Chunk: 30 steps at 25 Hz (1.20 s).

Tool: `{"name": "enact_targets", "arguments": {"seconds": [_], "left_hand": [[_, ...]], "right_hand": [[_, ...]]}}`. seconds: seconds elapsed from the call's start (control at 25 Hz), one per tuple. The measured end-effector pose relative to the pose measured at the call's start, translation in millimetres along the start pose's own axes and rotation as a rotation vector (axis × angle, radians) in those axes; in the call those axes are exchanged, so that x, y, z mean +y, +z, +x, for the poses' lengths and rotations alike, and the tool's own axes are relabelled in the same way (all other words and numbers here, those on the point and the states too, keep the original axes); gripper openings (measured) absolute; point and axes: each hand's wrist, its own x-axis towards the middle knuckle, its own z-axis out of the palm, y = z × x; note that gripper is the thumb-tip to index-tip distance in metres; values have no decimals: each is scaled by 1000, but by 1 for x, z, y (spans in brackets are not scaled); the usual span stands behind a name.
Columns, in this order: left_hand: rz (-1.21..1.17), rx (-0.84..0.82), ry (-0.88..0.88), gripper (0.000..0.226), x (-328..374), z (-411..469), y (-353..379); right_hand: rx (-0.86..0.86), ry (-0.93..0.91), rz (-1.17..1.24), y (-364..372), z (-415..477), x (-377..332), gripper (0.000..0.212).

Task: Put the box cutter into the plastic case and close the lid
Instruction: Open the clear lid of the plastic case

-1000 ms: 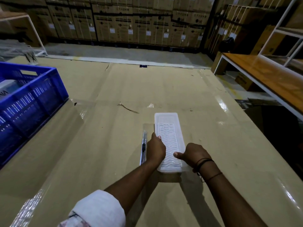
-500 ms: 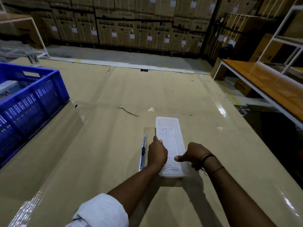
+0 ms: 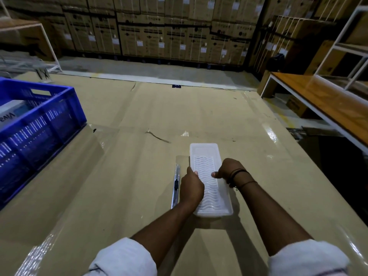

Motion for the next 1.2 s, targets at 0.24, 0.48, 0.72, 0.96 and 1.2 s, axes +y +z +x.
{"name": "enact_targets", "arguments": {"seconds": [0.24, 0.48, 0.72, 0.96, 1.2], "left_hand": [[2, -21, 4, 34, -4, 2, -7], [-46, -30, 7, 30, 5, -5, -4], [-363, -131, -92, 26, 0, 0, -19], [-749, -248, -338, 23, -13, 2, -26], [-652, -304, -272, 18, -11, 7, -30]], "right_hand": [[135, -46, -210, 8, 0, -20, 20], [145, -10, -108, 13, -7, -26, 37], [71, -8, -146, 19, -1, -45, 68], [73, -2, -203, 26, -2, -52, 72], [133, -55, -100, 24, -7, -45, 59]]}}
